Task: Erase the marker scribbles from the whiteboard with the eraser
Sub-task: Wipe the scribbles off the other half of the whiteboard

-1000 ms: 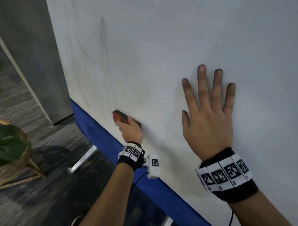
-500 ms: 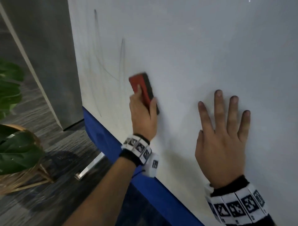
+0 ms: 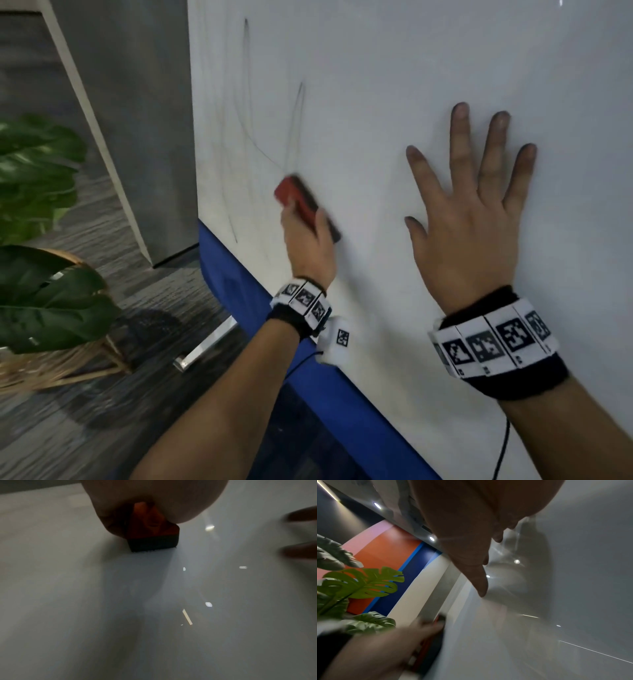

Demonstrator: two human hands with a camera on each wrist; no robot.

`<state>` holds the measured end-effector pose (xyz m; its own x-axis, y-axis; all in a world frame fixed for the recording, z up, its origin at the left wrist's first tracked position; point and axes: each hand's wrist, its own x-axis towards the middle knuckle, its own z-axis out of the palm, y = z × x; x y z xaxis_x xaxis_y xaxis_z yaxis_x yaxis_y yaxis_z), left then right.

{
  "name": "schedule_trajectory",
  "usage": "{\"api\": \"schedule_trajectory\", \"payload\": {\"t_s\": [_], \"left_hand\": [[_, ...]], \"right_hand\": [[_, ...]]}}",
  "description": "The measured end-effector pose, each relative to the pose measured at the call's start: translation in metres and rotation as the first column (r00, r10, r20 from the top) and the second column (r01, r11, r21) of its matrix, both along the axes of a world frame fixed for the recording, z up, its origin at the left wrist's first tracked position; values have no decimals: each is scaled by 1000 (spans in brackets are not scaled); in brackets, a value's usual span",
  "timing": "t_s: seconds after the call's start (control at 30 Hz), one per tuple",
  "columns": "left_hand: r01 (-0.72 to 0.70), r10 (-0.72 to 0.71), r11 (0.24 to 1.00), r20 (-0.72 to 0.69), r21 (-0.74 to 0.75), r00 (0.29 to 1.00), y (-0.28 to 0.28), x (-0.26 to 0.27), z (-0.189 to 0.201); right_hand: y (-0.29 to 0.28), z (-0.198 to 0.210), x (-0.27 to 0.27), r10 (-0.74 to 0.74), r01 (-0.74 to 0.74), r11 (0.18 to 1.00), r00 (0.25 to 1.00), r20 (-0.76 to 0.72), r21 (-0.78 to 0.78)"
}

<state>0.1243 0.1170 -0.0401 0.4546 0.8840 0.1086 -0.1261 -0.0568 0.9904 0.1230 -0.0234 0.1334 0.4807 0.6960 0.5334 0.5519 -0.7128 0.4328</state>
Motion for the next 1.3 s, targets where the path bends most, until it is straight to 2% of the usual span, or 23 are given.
{"api": "schedule_trajectory", "payload": {"t_s": [0.1,0.17,0.2,0.27,0.37,0.43,0.5,0.63,0.7,0.77,0.83,0.93,1.03,1.13,1.2,1.27,1.3], "left_hand": [[3,-35,940,89,342,995,20,5,76],[-31,-28,882,118,470,993,37,6,120],[-45,-23,862,129,504,991,46,9,130],[-40,-31,872,136,488,990,55,14,121],[3,-33,946,88,325,996,40,8,63],[30,-44,960,43,277,998,28,3,38],[3,-13,967,37,254,999,43,8,43],[-123,122,988,14,93,992,109,27,90],[-98,80,981,113,169,990,97,25,109],[-52,-7,952,191,302,981,56,21,120],[-48,-19,958,228,284,973,25,21,110],[-50,31,994,194,94,981,23,21,54],[16,-17,988,-6,-154,1000,10,3,-36],[78,-165,942,-247,-325,955,-17,-29,-107],[81,-198,938,-330,-336,923,-22,-33,-113],[27,-119,964,-338,-264,934,-10,-22,-86],[-2,-61,979,-299,-205,952,-1,-15,-63]], "right_hand": [[-3,-1,2,-6,6,1000,1000,7,1],[-3,-3,0,-10,10,1000,1000,6,7],[-2,-4,0,-12,12,1000,1000,6,16],[0,-6,-1,-20,20,999,1000,6,25],[0,-11,-1,-38,38,999,999,14,15],[-1,-14,-1,-51,51,999,998,33,9],[-1,-15,1,-53,52,999,998,45,5],[0,-17,2,-73,74,997,996,56,-13],[1,-18,0,-81,81,997,994,70,-1],[3,-20,-1,-73,73,997,995,72,6],[3,-21,-1,-68,68,998,996,64,-2],[2,-22,-1,-86,85,996,995,54,9],[2,-26,-1,-97,97,995,995,40,-8],[2,-31,-5,-112,112,994,993,45,-9],[4,-34,-7,-115,115,993,992,45,3],[5,-36,-7,-128,128,992,991,41,-3],[4,-37,-5,-132,132,991,990,44,-6]]}}
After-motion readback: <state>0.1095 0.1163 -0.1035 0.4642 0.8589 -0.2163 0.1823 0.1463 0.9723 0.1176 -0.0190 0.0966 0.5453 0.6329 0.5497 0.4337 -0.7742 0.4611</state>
